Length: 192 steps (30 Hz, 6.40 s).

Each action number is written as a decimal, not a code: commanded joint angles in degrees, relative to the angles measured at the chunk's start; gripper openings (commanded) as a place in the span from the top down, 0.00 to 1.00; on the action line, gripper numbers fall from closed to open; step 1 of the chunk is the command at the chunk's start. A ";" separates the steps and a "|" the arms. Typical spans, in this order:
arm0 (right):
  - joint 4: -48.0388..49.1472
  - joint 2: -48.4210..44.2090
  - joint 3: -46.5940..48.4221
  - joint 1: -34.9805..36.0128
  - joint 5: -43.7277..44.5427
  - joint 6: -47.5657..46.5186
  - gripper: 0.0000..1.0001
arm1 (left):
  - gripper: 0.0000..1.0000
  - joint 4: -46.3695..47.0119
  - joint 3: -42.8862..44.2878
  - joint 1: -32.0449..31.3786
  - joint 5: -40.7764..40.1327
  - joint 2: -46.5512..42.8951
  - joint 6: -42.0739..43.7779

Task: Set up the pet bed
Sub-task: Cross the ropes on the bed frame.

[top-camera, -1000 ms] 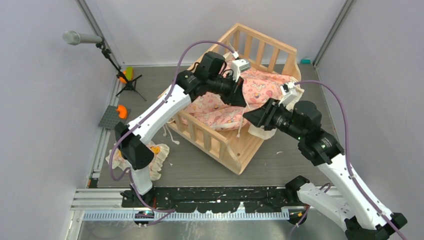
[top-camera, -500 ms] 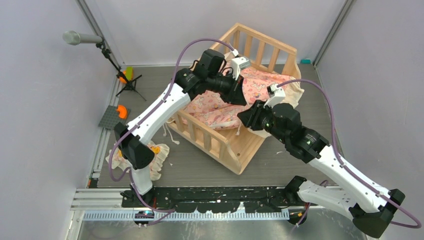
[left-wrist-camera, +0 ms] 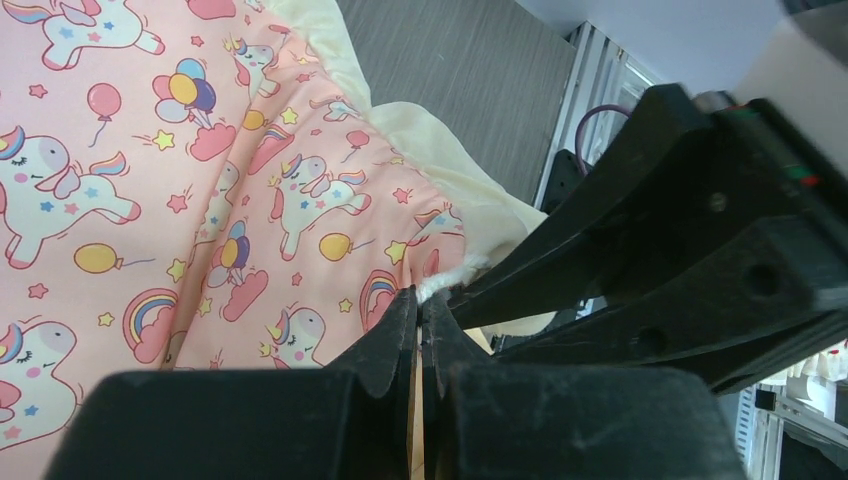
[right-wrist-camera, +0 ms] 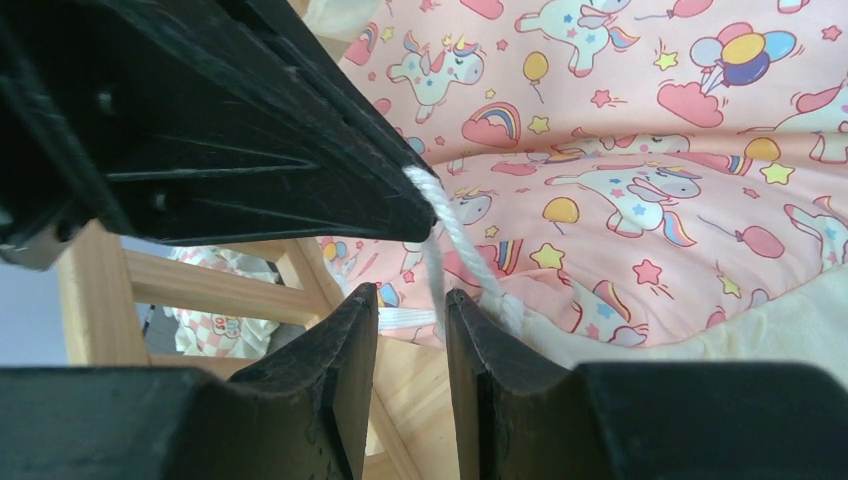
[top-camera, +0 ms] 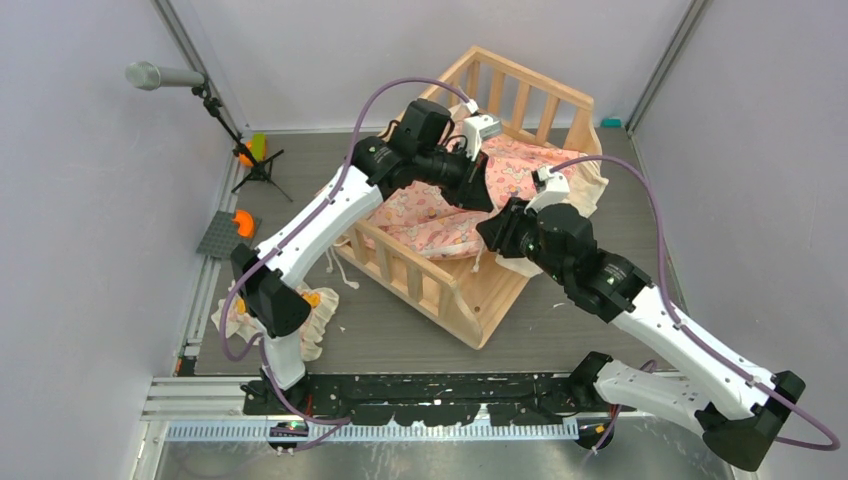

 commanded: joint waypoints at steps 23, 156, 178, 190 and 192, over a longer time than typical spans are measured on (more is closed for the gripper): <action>9.16 3.22 -2.97 0.28 2.16 -1.95 0.75 | 1.00 0.56 1.31 -0.17 3.66 -1.31 0.12; -19.42 7.02 9.48 3.54 -18.64 13.98 0.50 | 1.00 48.43 -86.21 -40.43 -78.19 -63.22 -12.26; -20.56 -12.68 -16.05 5.39 -18.37 23.91 0.88 | 1.00 40.82 -77.28 -40.43 -80.75 -61.73 -9.02; -5.49 -12.16 -23.89 7.23 -4.49 23.68 0.90 | 1.00 40.63 -76.56 -40.34 -80.75 -61.43 -8.82; -6.59 -11.78 -22.82 7.25 0.91 21.89 0.90 | 1.00 40.54 -76.65 -40.34 -80.69 -61.68 -8.90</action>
